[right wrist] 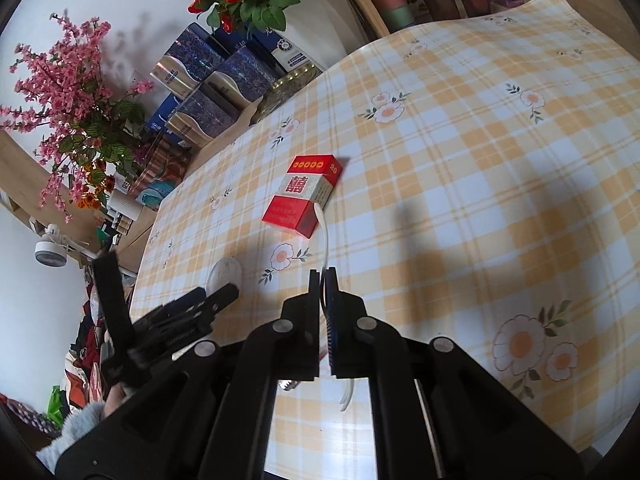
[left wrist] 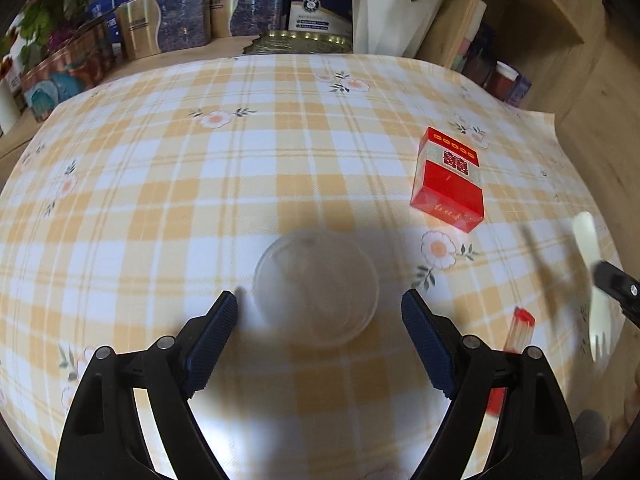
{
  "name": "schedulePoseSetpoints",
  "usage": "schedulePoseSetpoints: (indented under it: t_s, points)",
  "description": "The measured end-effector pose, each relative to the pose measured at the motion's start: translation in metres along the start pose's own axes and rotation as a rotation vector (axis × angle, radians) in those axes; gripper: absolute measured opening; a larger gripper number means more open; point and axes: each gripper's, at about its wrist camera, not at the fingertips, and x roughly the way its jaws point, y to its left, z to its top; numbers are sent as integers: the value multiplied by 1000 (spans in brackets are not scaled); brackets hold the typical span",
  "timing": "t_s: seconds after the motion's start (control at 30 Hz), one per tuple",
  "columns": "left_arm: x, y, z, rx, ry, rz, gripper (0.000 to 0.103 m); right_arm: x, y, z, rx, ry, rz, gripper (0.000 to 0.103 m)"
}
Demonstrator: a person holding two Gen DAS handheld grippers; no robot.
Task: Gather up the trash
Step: 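Grasp the clear round plastic lid with the left tool while the right tool holds the spoon, then carry both items over the bin and open the left tool to drop the lid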
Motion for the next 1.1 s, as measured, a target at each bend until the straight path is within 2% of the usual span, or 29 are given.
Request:
schedulePoseSetpoints:
  t_s: [0.07,0.17,0.2,0.37,0.63,0.87,1.1]
  points:
    - [5,-5,4,16,5,37,80,-3,-2,-1,5,-4,1,7]
    - [10,-12,7,64,2,116,68,-8,-5,-4,15,-7,8,7]
    - [9,-13,8,79,-7,108,64,-10,-6,-5,14,-10,8,7]
    - [4,-11,4,88,-6,84,64,-19,-8,-10,12,-16,5,7]
    - [-47,-18,-19,124,-61,7,64,-38,-5,-26,18,-25,23,7]
    - [-106,-35,-66,177,-103,-49,64,-57,4,-57,6,-18,49,7]
    - [-142,-53,-142,224,-91,-103,64,-78,9,-95,-18,-8,61,7]
